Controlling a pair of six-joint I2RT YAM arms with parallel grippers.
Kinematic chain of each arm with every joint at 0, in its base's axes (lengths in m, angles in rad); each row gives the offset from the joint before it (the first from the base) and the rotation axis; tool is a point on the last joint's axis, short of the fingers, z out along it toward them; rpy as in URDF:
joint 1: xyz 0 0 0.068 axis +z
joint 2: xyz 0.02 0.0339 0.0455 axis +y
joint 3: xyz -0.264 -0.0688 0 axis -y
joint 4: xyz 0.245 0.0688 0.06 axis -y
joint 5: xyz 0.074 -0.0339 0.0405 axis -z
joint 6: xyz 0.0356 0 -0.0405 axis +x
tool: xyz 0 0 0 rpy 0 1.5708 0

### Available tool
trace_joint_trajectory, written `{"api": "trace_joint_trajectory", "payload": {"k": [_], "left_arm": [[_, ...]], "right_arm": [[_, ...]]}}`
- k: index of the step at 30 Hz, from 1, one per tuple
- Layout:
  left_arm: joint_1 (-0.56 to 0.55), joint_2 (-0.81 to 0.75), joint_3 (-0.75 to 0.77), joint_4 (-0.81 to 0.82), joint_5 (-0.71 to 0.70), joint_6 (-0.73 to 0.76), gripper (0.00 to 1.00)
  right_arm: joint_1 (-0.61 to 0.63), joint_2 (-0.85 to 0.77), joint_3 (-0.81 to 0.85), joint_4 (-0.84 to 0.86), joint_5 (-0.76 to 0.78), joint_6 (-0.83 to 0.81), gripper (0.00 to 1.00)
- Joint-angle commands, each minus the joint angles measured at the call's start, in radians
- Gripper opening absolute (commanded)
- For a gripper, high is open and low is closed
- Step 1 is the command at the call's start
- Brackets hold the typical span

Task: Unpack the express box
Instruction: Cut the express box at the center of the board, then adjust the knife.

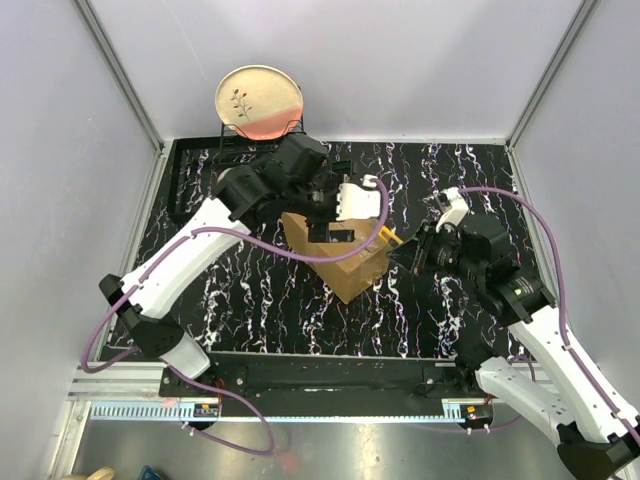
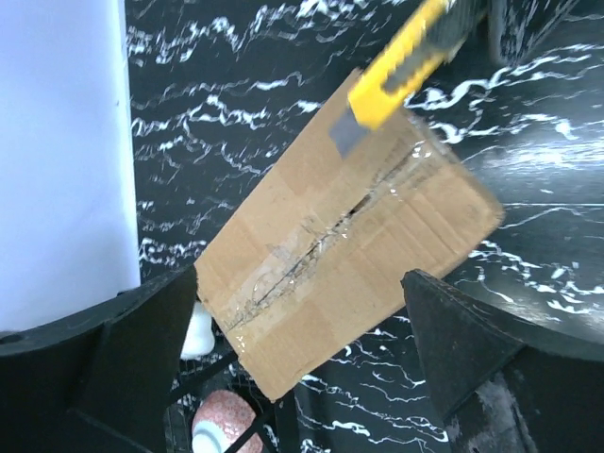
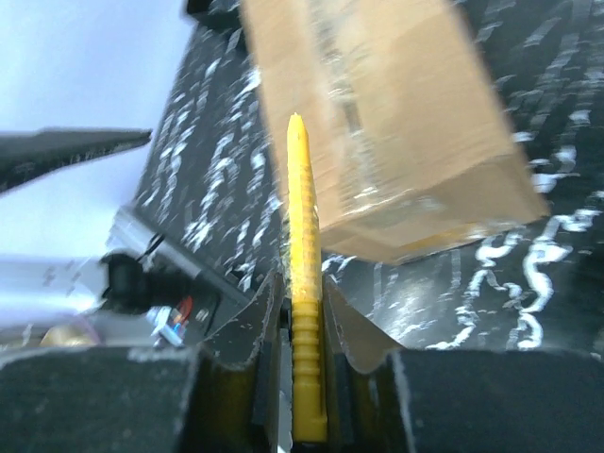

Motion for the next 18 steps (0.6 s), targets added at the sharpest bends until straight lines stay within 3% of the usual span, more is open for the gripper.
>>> {"api": "trace_joint_trajectory", "payload": {"k": [1,5,11,18], "left_arm": [[0.067,-0.031,0.15,-0.212,0.331,0.101,0.99],[0.079,-0.027,0.21,-0.334,0.512,0.171,0.99],[0.07,0.015,0.271,-0.452,0.643,0.191,0.99],[0.059,0.065,0.316,-0.481,0.686,0.137,0.99]], "right_arm": [[-0.004,0.001,0.039,0.111,-0.378,-0.033,0.0],[-0.004,0.013,0.068,0.121,-0.467,-0.071,0.0],[-0.004,0.085,0.174,0.063,-0.539,-0.198,0.0],[0.027,0.151,0.298,-0.11,-0.523,-0.407,0.0]]}}
